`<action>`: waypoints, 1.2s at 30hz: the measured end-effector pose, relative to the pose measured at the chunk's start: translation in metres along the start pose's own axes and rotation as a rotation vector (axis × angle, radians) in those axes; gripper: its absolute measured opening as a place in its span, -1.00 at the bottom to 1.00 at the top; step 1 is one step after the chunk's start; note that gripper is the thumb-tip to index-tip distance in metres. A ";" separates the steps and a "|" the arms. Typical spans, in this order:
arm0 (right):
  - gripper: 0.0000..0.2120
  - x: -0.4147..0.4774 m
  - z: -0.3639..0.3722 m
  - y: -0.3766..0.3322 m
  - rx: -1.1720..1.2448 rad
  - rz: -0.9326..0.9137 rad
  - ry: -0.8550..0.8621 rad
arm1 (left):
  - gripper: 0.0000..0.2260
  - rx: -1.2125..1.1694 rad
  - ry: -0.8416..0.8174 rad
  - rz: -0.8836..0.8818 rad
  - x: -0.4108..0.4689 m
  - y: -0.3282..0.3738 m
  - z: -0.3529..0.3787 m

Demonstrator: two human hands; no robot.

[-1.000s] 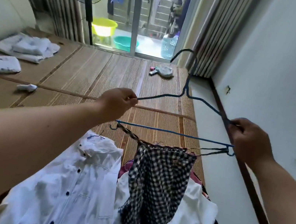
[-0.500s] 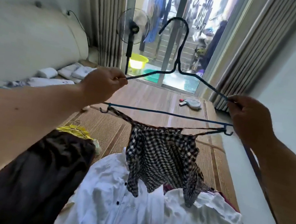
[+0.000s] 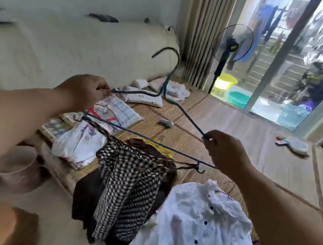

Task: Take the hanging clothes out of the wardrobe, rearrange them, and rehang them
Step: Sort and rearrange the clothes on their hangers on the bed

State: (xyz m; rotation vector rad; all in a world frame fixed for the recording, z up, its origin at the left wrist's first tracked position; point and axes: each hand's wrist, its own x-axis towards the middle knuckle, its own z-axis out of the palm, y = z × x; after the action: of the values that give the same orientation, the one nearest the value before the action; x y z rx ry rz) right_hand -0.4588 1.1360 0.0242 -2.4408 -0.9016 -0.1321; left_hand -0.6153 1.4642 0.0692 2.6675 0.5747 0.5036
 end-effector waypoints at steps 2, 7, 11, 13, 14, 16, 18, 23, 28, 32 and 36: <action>-0.89 0.011 0.036 -0.015 0.019 -0.023 -0.095 | -0.81 0.065 -0.021 -0.052 -0.005 -0.035 -0.001; -0.87 0.038 0.107 -0.019 0.002 -0.043 -0.276 | -0.87 0.154 -0.085 -0.129 0.008 -0.091 0.020; -0.85 0.065 0.154 0.006 0.014 0.017 -0.385 | -0.92 0.167 -0.178 -0.133 0.045 -0.116 0.062; -0.84 0.081 0.181 0.025 0.022 0.060 -0.440 | -0.92 0.206 -0.233 -0.143 0.071 -0.130 0.096; -0.83 0.087 0.192 0.033 0.019 0.081 -0.468 | -0.90 0.202 -0.271 -0.165 0.080 -0.137 0.112; -0.81 0.102 0.216 0.055 0.006 0.131 -0.521 | -0.87 0.204 -0.355 -0.210 0.105 -0.149 0.150; -0.80 0.116 0.235 0.077 -0.025 0.166 -0.565 | -0.83 0.246 -0.421 -0.190 0.125 -0.156 0.190; -0.81 0.155 0.263 0.129 -0.061 0.292 -0.572 | -0.86 0.173 -0.481 -0.257 0.163 -0.159 0.268; -0.85 0.176 0.287 0.172 0.046 0.469 -0.538 | -0.88 0.180 -0.560 -0.230 0.212 -0.165 0.329; -0.85 0.183 0.321 0.201 0.064 0.581 -0.534 | -0.89 0.191 -0.636 -0.195 0.246 -0.175 0.389; -0.79 0.189 0.369 0.228 0.061 0.690 -0.539 | -0.86 0.232 -0.702 -0.190 0.272 -0.194 0.457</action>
State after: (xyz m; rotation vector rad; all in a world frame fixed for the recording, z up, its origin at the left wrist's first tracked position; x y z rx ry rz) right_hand -0.2019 1.2885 -0.3429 -2.6177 -0.1984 0.8116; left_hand -0.2568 1.6270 -0.3376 2.7026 0.6741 -0.5700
